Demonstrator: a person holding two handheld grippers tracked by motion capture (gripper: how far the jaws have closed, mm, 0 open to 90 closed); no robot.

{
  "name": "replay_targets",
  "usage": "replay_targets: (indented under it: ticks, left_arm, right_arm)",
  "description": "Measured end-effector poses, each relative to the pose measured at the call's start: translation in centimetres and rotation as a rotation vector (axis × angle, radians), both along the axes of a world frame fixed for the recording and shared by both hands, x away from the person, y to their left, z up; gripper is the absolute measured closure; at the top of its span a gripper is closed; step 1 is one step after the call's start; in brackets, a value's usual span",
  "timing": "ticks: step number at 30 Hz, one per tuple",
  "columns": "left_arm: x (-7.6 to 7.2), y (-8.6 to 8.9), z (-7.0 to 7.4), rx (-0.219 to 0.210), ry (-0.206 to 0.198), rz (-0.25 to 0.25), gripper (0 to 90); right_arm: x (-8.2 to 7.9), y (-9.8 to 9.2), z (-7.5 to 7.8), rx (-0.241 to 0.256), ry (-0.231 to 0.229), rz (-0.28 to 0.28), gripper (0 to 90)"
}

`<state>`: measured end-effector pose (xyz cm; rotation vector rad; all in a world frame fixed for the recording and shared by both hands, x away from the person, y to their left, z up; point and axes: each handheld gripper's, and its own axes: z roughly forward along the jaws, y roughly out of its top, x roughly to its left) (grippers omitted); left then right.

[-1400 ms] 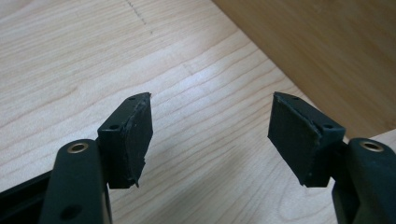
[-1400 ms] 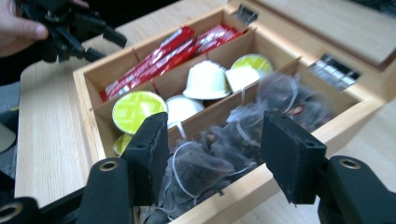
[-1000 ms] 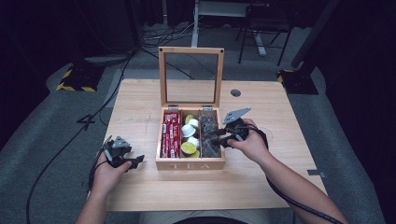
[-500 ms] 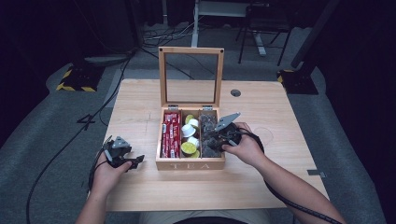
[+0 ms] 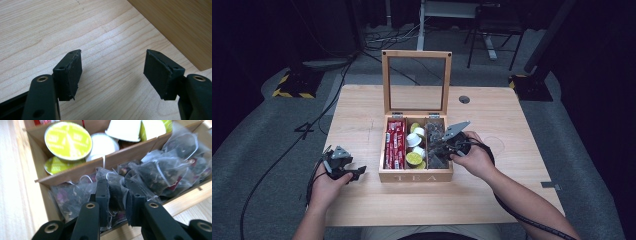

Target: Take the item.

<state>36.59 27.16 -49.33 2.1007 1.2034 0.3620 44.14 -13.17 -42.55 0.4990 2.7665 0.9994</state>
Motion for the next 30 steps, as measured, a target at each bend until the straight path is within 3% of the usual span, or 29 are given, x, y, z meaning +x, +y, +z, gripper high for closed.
replay_targets:
  ticks: [12,17,21,30]
  left_arm:
    - [0.1,-0.1,-0.2,-0.019,0.004,-0.005,32.9]
    - [0.8,-0.1,0.0,-0.013,-0.009,-0.013,32.8]
    - [1.2,0.0,0.1,-0.006,-0.012,-0.011,32.5]
    - [1.9,0.1,0.2,-0.007,-0.006,-0.005,32.6]
  right_arm:
    - [-0.1,-1.6,2.2,0.179,-0.005,-0.027,75.9]
    - [-0.3,-2.4,3.0,0.252,-0.021,-0.044,75.9]
    - [-0.5,-3.2,3.6,0.281,-0.031,-0.061,75.9]
    - [-0.6,-6.0,5.4,0.297,-0.076,-0.118,75.9]
